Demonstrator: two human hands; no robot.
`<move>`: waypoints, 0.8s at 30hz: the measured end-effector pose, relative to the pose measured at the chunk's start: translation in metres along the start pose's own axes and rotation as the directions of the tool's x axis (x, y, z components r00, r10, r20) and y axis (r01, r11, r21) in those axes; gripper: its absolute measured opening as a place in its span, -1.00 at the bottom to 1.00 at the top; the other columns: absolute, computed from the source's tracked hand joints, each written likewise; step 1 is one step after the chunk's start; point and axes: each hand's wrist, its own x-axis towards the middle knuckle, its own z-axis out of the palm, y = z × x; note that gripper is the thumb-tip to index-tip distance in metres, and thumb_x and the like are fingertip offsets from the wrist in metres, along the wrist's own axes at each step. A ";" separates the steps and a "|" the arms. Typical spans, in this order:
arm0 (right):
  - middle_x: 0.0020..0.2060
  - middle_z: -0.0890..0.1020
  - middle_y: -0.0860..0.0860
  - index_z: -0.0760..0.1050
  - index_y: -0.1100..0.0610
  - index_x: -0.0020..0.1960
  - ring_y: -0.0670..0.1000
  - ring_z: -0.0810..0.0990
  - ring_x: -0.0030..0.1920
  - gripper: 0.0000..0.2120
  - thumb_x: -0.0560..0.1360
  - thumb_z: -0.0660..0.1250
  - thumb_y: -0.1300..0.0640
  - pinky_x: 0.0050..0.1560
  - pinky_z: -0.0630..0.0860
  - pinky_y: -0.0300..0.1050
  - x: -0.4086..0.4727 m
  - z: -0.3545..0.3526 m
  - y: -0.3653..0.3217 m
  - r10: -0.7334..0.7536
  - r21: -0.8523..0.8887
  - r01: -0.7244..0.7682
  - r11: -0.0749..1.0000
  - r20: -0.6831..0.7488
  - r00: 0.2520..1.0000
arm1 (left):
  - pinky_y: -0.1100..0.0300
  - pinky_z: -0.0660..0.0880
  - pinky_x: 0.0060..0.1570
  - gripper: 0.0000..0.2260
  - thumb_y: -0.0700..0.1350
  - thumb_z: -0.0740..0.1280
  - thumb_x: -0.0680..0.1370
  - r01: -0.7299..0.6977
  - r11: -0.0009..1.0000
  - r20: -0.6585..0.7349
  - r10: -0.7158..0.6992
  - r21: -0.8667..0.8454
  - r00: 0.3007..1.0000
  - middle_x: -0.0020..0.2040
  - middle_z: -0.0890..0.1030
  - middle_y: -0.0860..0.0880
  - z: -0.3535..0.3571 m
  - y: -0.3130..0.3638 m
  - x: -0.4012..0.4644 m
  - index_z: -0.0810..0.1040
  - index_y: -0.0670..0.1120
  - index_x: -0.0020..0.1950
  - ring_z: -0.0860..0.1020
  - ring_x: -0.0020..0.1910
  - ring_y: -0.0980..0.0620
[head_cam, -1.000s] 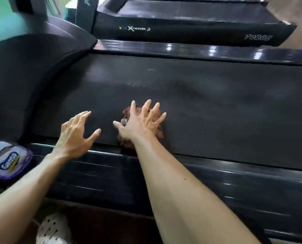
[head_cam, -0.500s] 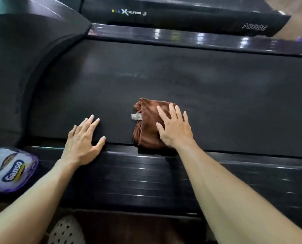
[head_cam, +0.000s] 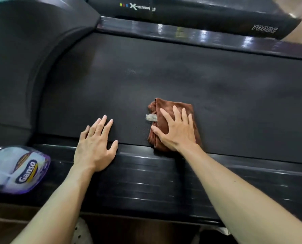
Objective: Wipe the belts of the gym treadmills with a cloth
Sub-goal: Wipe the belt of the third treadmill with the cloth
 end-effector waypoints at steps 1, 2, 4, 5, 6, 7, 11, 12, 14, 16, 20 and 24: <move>0.68 0.03 0.12 0.03 -0.21 0.66 0.30 -0.04 0.65 -0.16 0.47 -0.10 -0.55 0.62 -0.11 0.34 0.002 0.002 -0.002 0.018 -0.032 -0.018 0.999 -0.010 1.000 | -0.01 -0.02 0.62 -0.28 0.25 -0.03 0.54 0.003 1.000 0.008 -0.003 0.004 1.000 0.69 -0.01 0.04 -0.002 0.001 0.000 0.06 0.04 0.69 -0.05 0.66 0.09; 0.67 0.05 0.14 0.02 -0.19 0.67 0.32 -0.02 0.64 -0.16 0.48 -0.07 -0.54 0.60 -0.08 0.38 0.004 0.003 -0.005 0.030 -0.051 -0.031 0.998 -0.028 0.999 | 0.00 -0.03 0.62 -0.30 0.24 -0.01 0.56 0.010 1.000 0.012 -0.010 0.013 1.000 0.69 -0.03 0.05 -0.003 0.002 -0.001 0.04 0.05 0.69 -0.07 0.66 0.10; 0.66 0.05 0.18 0.00 -0.18 0.67 0.37 0.00 0.62 -0.20 0.52 0.01 -0.49 0.57 -0.06 0.44 0.009 0.005 -0.013 0.062 -0.061 -0.065 0.996 -0.059 0.996 | 0.02 -0.05 0.62 -0.35 0.20 0.08 0.62 0.021 1.000 0.008 -0.022 0.020 1.000 0.69 -0.07 0.07 -0.003 0.002 0.000 0.01 0.06 0.69 -0.10 0.66 0.11; 0.66 0.03 0.20 -0.02 -0.19 0.67 0.40 -0.01 0.62 -0.21 0.54 0.03 -0.46 0.56 -0.07 0.47 0.015 0.005 -0.018 0.088 -0.056 -0.092 0.994 -0.062 0.994 | 0.03 -0.05 0.62 -0.35 0.18 0.12 0.63 0.025 1.000 0.010 -0.025 0.019 1.000 0.69 -0.07 0.07 -0.003 0.002 0.001 0.01 0.07 0.69 -0.11 0.66 0.11; 0.66 0.01 0.21 -0.04 -0.19 0.68 0.43 -0.04 0.61 -0.22 0.55 0.04 -0.44 0.54 -0.10 0.50 0.022 0.006 -0.023 0.122 -0.048 -0.125 0.991 -0.059 0.991 | 0.03 -0.06 0.61 -0.34 0.17 0.15 0.63 0.025 1.000 0.009 -0.025 0.018 1.000 0.69 -0.07 0.07 -0.004 0.002 0.002 0.01 0.07 0.69 -0.11 0.66 0.11; 0.67 -0.02 0.22 -0.06 -0.19 0.68 0.46 -0.08 0.61 -0.22 0.55 0.04 -0.42 0.53 -0.13 0.53 0.028 0.007 -0.029 0.160 -0.038 -0.162 0.986 -0.054 0.986 | 0.03 -0.05 0.61 -0.34 0.16 0.16 0.63 0.020 1.000 0.013 -0.020 0.020 1.000 0.69 -0.07 0.07 -0.004 0.002 0.003 0.01 0.07 0.69 -0.10 0.66 0.11; 0.68 -0.11 0.17 -0.10 -0.15 0.69 0.41 -0.19 0.62 -0.24 0.57 0.04 -0.33 0.50 -0.22 0.55 0.057 0.017 -0.063 0.116 -0.020 -0.120 0.993 -0.144 0.983 | 0.03 -0.03 0.60 -0.34 0.14 0.19 0.62 0.021 1.000 0.018 -0.021 0.009 1.000 0.69 -0.05 0.08 -0.003 0.000 0.001 0.03 0.07 0.68 -0.09 0.66 0.11; 0.69 -0.07 0.13 -0.10 -0.15 0.69 0.39 -0.16 0.63 -0.24 0.58 0.04 -0.32 0.51 -0.21 0.54 0.062 0.017 -0.072 0.049 -0.033 -0.055 0.998 -0.153 0.987 | 0.03 -0.02 0.60 -0.34 0.14 0.20 0.62 0.024 1.000 0.020 -0.024 0.006 0.999 0.69 -0.04 0.08 -0.004 0.000 0.002 0.04 0.08 0.68 -0.08 0.65 0.11; 0.69 0.01 0.06 -0.10 -0.15 0.70 0.35 -0.10 0.65 -0.24 0.59 0.06 -0.33 0.53 -0.18 0.51 0.062 0.019 -0.086 -0.078 -0.042 0.074 0.996 -0.122 0.989 | 0.02 0.01 0.59 -0.34 0.13 0.22 0.61 0.031 0.999 0.028 -0.031 -0.004 0.999 0.69 -0.02 0.09 -0.004 -0.001 0.003 0.06 0.09 0.68 -0.06 0.65 0.12; 0.69 0.02 0.02 -0.08 -0.17 0.69 0.32 -0.10 0.65 -0.24 0.58 0.08 -0.36 0.55 -0.18 0.48 0.050 0.023 -0.093 -0.156 -0.019 0.155 0.988 -0.095 0.983 | 0.02 0.04 0.59 -0.34 0.12 0.25 0.61 0.038 0.999 0.026 -0.038 -0.017 0.999 0.69 0.01 0.09 -0.005 0.000 0.002 0.10 0.10 0.67 -0.03 0.65 0.11; 0.69 0.02 -0.01 -0.02 -0.21 0.68 0.24 -0.10 0.67 -0.21 0.53 0.02 -0.48 0.57 -0.15 0.41 0.009 0.029 -0.068 -0.138 0.018 0.142 0.990 -0.123 0.983 | 0.02 0.06 0.58 -0.35 0.11 0.26 0.61 0.060 0.998 0.032 -0.059 -0.025 0.998 0.68 0.01 0.11 -0.009 0.004 0.002 0.11 0.10 0.67 -0.02 0.65 0.11; 0.69 0.00 0.09 0.00 -0.20 0.68 0.28 -0.02 0.65 -0.15 0.49 -0.07 -0.56 0.57 -0.06 0.41 -0.003 0.019 -0.020 0.105 -0.041 -0.109 0.993 -0.092 0.990 | 0.02 0.03 0.60 -0.36 0.20 0.07 0.59 0.055 0.998 0.034 -0.055 -0.015 0.998 0.69 0.00 0.11 -0.009 0.007 -0.001 0.08 0.10 0.67 -0.05 0.65 0.12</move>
